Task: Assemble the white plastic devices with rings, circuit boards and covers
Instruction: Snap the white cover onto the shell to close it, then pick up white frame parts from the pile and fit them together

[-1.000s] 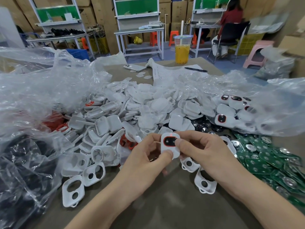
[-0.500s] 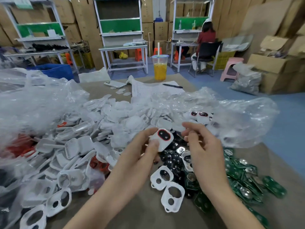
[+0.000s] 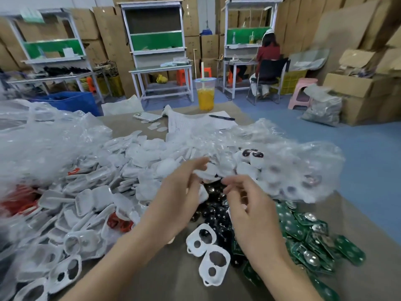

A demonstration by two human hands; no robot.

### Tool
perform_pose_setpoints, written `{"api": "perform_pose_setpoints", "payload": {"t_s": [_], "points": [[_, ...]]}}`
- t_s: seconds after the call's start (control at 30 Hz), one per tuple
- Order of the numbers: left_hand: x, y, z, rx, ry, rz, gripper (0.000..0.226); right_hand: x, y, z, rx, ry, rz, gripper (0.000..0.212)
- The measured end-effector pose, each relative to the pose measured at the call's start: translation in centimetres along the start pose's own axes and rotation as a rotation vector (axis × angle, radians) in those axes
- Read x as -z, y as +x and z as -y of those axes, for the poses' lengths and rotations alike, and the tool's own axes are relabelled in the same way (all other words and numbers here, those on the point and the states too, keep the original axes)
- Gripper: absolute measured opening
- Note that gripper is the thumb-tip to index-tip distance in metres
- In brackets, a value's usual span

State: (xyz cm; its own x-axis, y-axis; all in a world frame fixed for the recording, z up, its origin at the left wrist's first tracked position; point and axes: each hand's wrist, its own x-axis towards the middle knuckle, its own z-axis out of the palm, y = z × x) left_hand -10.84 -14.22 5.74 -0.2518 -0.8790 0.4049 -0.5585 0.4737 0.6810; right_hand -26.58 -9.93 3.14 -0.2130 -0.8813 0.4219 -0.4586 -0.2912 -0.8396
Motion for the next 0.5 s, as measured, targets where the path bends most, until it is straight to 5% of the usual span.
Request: {"api": "perform_pose_setpoints", "payload": {"t_s": [0.13, 0.2, 0.37, 0.5], "points": [[4.3, -6.6, 4.0, -0.192, 0.508, -0.118, 0.035, -1.4, -0.9, -0.2, 0.238, -0.380, 0.174, 0.021], [5.1, -8.5, 5.3, -0.189, 0.652, -0.044, 0.040, -1.8, -1.2, 0.1, 0.268, -0.431, 0.228, 0.027], [5.1, -8.0, 5.7, -0.010, 0.785, 0.186, 0.064, -2.1, -1.8, 0.3, 0.196, -0.668, 0.592, 0.079], [5.0, -6.6, 6.3, 0.016, 0.769, 0.141, 0.067, -2.4, -1.9, 0.5, 0.183, -0.715, 0.668, 0.085]]}}
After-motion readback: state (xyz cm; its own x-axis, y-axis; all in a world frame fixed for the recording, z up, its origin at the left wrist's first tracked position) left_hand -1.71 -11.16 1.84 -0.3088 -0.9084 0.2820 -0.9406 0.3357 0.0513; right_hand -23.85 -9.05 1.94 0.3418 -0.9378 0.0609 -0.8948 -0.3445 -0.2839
